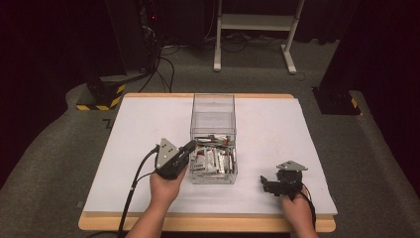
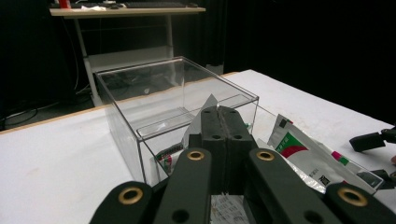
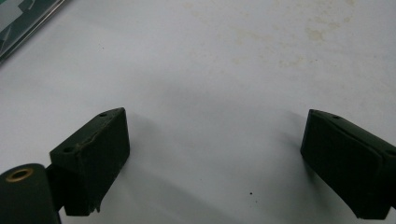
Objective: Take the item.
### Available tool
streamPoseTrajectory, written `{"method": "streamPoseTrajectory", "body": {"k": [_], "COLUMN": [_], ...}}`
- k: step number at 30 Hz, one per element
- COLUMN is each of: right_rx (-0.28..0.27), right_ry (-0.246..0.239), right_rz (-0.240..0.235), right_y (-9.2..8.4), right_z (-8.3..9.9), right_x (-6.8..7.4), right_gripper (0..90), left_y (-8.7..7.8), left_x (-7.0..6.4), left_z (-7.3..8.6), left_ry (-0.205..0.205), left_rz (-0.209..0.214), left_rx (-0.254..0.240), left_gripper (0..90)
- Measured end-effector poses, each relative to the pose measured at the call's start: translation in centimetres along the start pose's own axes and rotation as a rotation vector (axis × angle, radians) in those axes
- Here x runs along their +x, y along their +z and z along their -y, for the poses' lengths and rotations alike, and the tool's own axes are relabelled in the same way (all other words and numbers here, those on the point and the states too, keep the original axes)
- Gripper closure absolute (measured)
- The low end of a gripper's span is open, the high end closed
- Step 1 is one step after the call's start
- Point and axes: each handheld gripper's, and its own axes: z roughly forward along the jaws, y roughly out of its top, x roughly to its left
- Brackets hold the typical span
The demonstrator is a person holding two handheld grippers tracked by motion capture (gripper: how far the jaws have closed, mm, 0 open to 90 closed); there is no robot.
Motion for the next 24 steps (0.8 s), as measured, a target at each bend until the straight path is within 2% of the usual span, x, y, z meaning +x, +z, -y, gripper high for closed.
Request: {"method": "streamPoseTrajectory", "body": {"k": [17,24], "right_rx": [0.000,0.000], "right_ry": [-0.001,-0.001], "right_rz": [0.000,0.000], "right_y": [0.0,0.0], "right_z": [0.0,0.0], "right_x": [0.0,0.0], "right_gripper": [7.9,7.9], "left_y": [-0.8,-1.7], "left_x": [-0.4,0.2], "left_z": [-1.1,-1.5], "left_ry": [0.028,0.008], "left_rz": [0.013,0.020], "left_rx": [-0.034,-0.056], "left_gripper": [89.8,89.8]}}
